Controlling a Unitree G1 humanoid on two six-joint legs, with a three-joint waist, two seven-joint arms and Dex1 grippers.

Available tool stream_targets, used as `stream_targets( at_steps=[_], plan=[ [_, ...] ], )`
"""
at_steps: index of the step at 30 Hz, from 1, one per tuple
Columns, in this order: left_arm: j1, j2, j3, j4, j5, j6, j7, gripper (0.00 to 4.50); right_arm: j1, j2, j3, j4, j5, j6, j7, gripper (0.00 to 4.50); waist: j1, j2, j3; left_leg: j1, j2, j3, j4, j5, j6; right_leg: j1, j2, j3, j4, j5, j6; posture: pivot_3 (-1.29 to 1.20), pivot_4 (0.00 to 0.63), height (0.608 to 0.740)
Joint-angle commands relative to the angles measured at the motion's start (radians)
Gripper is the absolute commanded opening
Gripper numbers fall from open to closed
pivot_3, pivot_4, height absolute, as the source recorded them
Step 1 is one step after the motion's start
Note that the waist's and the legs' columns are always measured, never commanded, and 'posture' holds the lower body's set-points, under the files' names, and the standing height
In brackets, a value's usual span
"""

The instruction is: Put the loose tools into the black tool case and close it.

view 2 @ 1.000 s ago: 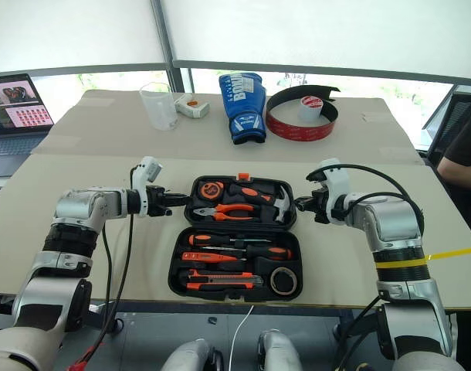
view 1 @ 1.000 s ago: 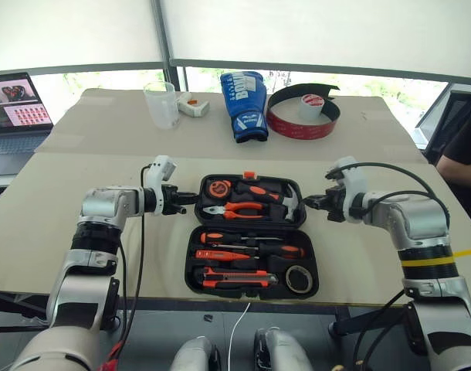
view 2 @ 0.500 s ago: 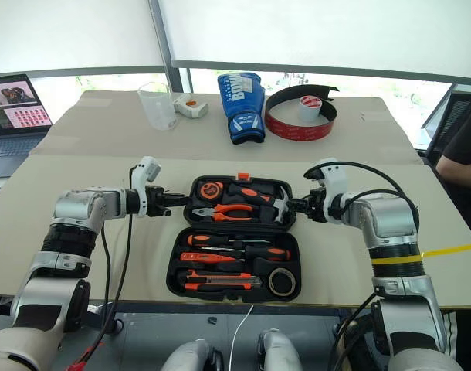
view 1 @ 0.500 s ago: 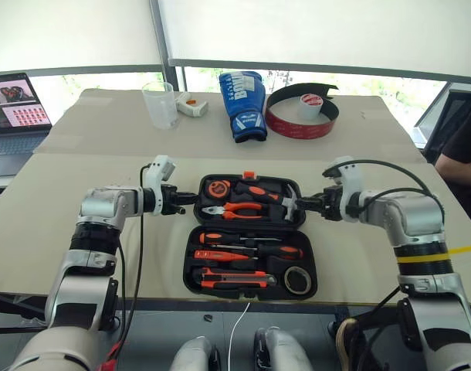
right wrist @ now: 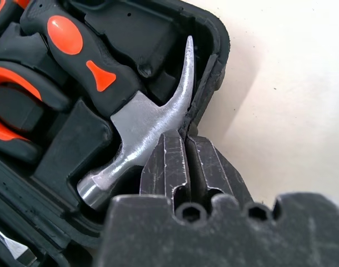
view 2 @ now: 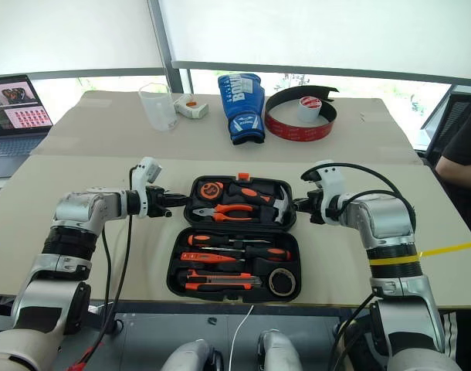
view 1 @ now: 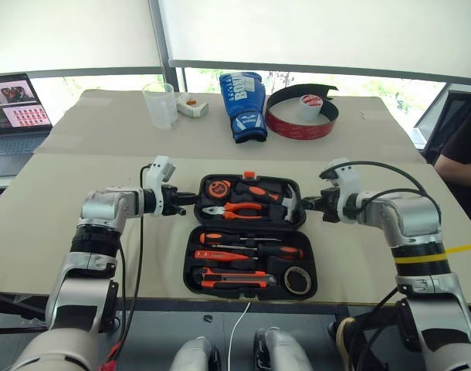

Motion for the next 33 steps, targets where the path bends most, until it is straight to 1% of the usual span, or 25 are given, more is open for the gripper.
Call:
stream_targets(
  at_steps=[1, 4, 9, 13, 17, 20, 23, 24, 25, 26, 29, 33],
  plan=[
    [-0.011, -0.022, 0.04, -0.024, -0.008, -0.107, 0.025, 0.0, -0.045, 0.02, -0.055, -0.082, 0.023, -0.061, -0.017, 0.04, 0.0, 0.0, 0.0, 0.0, 0.0, 0.0, 0.0, 0.0, 0.0, 0.0, 0.0, 0.0, 0.0, 0.0, 0.0, 0.0, 0.15, 0.727],
    [-0.037, -0.037, 0.091, -0.02, -0.02, -0.183, 0.058, 0.0, -0.06, 0.037, -0.082, -0.113, 0.015, -0.127, -0.047, 0.04, 0.0, 0.0, 0.001, -0.002, 0.0, 0.0, 0.0, 0.0, 0.0, -0.003, 0.0, 0.0, 0.0, 0.001, -0.001, 0.0, 0.15, 0.727],
    [-0.039, -0.042, 0.115, -0.053, -0.023, -0.284, 0.059, 0.0, -0.017, 0.031, -0.053, -0.181, -0.052, -0.298, -0.075, 0.04, 0.0, 0.0, 0.001, -0.007, 0.0, 0.001, 0.0, 0.0, -0.001, -0.008, 0.001, 0.0, 0.0, 0.001, -0.002, 0.0, 0.15, 0.727],
    [0.036, -0.029, 0.069, -0.116, 0.02, -0.392, 0.023, 0.0, 0.082, 0.014, 0.003, -0.241, -0.129, -0.461, -0.065, 0.04, 0.001, 0.0, 0.001, -0.014, 0.0, 0.002, -0.001, 0.001, -0.001, -0.014, 0.002, -0.002, 0.0, 0.001, -0.002, 0.0, 0.15, 0.727],
    [0.138, -0.029, 0.029, -0.164, 0.075, -0.546, 0.023, 0.0, 0.198, 0.016, 0.039, -0.284, -0.193, -0.611, -0.069, 0.04, 0.0, 0.0, 0.001, -0.016, -0.001, 0.004, -0.004, 0.001, -0.001, -0.014, 0.003, -0.004, -0.001, 0.001, -0.002, 0.0, 0.15, 0.727],
    [0.196, -0.042, 0.03, -0.198, 0.1, -0.642, 0.061, 0.0, 0.289, 0.031, 0.04, -0.313, -0.221, -0.693, -0.088, 0.04, 0.0, 0.0, 0.001, -0.012, -0.001, 0.008, -0.008, 0.001, -0.001, -0.013, 0.003, -0.004, -0.002, 0.001, -0.002, 0.0, 0.15, 0.727],
    [0.245, -0.05, 0.046, -0.248, 0.106, -0.688, 0.103, 0.0, 0.373, 0.039, 0.027, -0.346, -0.24, -0.763, -0.104, 0.04, 0.0, 0.0, 0.001, 0.0, 0.001, 0.013, -0.014, 0.001, -0.001, -0.004, 0.003, -0.001, -0.008, -0.001, -0.001, 0.0, 0.15, 0.727],
    [0.26, -0.05, 0.054, -0.266, 0.102, -0.688, 0.115, 0.0, 0.393, 0.04, 0.02, -0.353, -0.24, -0.777, -0.106, 0.04, 0.0, 0.0, 0.001, 0.003, 0.001, 0.013, -0.015, 0.0, -0.001, -0.002, 0.003, 0.0, -0.008, -0.002, -0.001, 0.0, 0.15, 0.727],
    [0.271, -0.049, 0.059, -0.281, 0.096, -0.682, 0.124, 0.0, 0.407, 0.042, 0.013, -0.358, -0.239, -0.786, -0.109, 0.04, 0.0, 0.0, 0.001, 0.006, 0.001, 0.014, -0.016, 0.0, -0.001, 0.0, 0.003, 0.002, -0.008, -0.006, 0.006, 0.0, 0.15, 0.727],
    [0.285, -0.047, 0.063, -0.297, 0.094, -0.683, 0.133, 0.0, 0.422, 0.043, 0.006, -0.366, -0.238, -0.795, -0.112, 0.04, 0.0, 0.0, 0.001, 0.009, 0.001, 0.015, -0.016, 0.0, -0.001, 0.001, 0.002, 0.003, -0.006, -0.007, 0.007, 0.0, 0.15, 0.727],
    [0.321, -0.042, 0.077, -0.337, 0.087, -0.676, 0.162, 0.0, 0.458, 0.051, -0.015, -0.381, -0.229, -0.816, -0.123, 0.04, 0.001, -0.001, 0.0, 0.013, 0.001, 0.017, -0.016, 0.0, -0.001, 0.002, 0.001, 0.007, -0.003, -0.007, 0.007, 0.0, 0.15, 0.727],
    [0.342, -0.051, 0.097, -0.367, 0.05, -0.625, 0.192, 0.0, 0.469, 0.089, -0.051, -0.41, -0.169, -0.769, -0.14, 0.04, 0.001, -0.001, 0.0, 0.013, 0.002, 0.017, -0.016, 0.0, -0.001, 0.002, 0.001, 0.008, -0.002, -0.007, 0.006, 0.0, 0.15, 0.727]
  ],
)
